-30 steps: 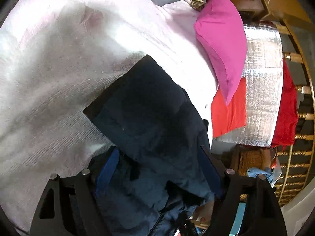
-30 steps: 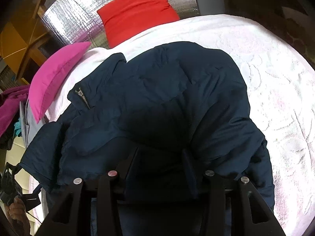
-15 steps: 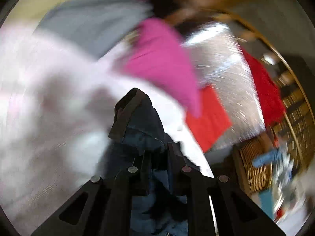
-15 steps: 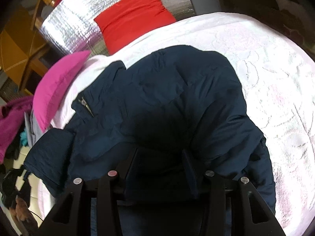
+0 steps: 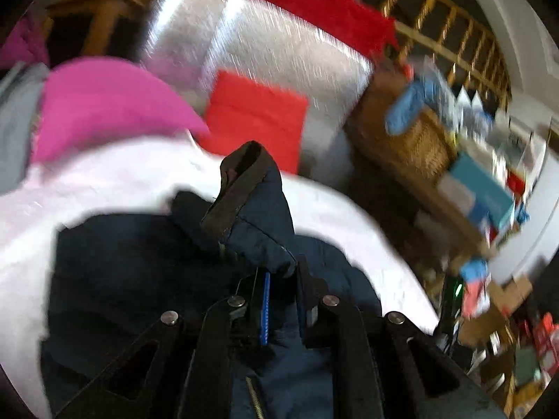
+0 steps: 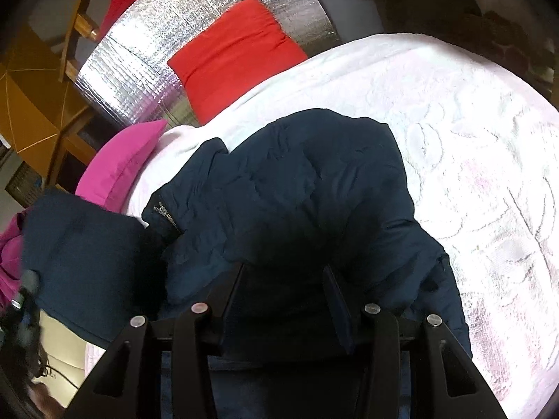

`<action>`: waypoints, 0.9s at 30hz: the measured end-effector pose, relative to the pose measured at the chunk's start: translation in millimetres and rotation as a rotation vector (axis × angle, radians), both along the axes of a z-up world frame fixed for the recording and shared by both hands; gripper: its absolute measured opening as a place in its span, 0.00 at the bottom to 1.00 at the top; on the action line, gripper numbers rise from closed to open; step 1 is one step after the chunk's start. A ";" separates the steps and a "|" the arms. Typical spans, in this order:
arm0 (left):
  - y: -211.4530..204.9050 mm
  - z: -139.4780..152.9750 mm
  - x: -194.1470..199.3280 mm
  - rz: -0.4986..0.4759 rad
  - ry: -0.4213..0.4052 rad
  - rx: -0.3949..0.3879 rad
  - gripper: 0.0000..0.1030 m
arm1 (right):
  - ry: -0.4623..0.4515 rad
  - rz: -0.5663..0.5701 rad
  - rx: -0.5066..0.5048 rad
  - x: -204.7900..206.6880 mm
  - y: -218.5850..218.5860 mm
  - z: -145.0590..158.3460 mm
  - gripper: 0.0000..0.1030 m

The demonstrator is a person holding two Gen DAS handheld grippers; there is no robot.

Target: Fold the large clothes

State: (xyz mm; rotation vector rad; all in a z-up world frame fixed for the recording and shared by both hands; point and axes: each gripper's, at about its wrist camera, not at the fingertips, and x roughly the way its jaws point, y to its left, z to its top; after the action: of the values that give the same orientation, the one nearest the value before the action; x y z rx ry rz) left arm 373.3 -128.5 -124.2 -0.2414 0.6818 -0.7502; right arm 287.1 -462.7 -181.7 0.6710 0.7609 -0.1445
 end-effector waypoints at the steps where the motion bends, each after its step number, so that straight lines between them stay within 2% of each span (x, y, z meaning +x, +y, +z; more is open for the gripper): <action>1: -8.8 -9.4 3.3 -0.015 0.032 0.022 0.13 | -0.001 -0.003 0.002 -0.5 -1.4 0.2 0.48; 4: -22.8 -42.0 12.5 -0.041 0.156 0.088 0.16 | -0.002 -0.007 0.012 -1.2 -3.7 -0.3 0.48; 5: -23.5 -52.2 16.4 -0.033 0.206 0.113 0.22 | -0.002 -0.007 0.020 -0.9 -5.1 -0.6 0.48; 7: -16.3 -64.9 20.4 -0.035 0.283 0.128 0.35 | -0.006 -0.009 0.041 1.4 -8.5 -0.8 0.48; 8: -11.6 -66.4 22.0 -0.039 0.314 0.129 0.51 | -0.009 -0.008 0.049 1.6 -9.3 -0.7 0.48; 9: -7.5 -64.2 22.2 -0.050 0.329 0.125 0.58 | -0.013 -0.004 0.053 2.4 -9.2 -0.5 0.48; 10: -1.1 -59.7 20.5 -0.062 0.322 0.111 0.58 | -0.016 0.003 0.054 2.7 -8.2 0.0 0.48; 11: 2.3 -54.3 17.9 -0.065 0.304 0.107 0.59 | -0.022 0.015 0.056 3.4 -6.7 0.9 0.50; 14: 25.0 -33.9 12.9 -0.054 0.240 0.099 0.70 | -0.044 0.047 0.055 2.0 -1.9 3.7 0.58; 16: 40.6 -27.2 14.1 -0.036 0.229 0.062 0.73 | -0.056 0.067 0.048 3.0 4.6 6.0 0.58; 18: 56.7 -28.3 22.2 -0.009 0.252 0.016 0.73 | -0.071 0.095 0.033 3.7 12.2 7.8 0.58; 21: 75.1 -40.2 34.6 0.033 0.331 -0.072 0.74 | -0.102 0.142 0.009 3.0 24.8 12.8 0.58; 24: 67.5 -57.2 48.1 0.026 0.430 -0.126 0.74 | -0.107 0.139 -0.029 1.6 31.9 15.2 0.58; 27: 61.1 -68.0 51.9 0.013 0.487 -0.184 0.74 | -0.096 0.124 -0.007 2.3 26.9 12.2 0.58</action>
State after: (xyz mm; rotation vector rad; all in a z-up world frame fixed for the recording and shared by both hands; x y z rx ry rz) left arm 425.3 -67.4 -192.3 -0.6084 1.0710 -0.7481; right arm 289.4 -435.8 -169.5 0.6179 0.7074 -0.0017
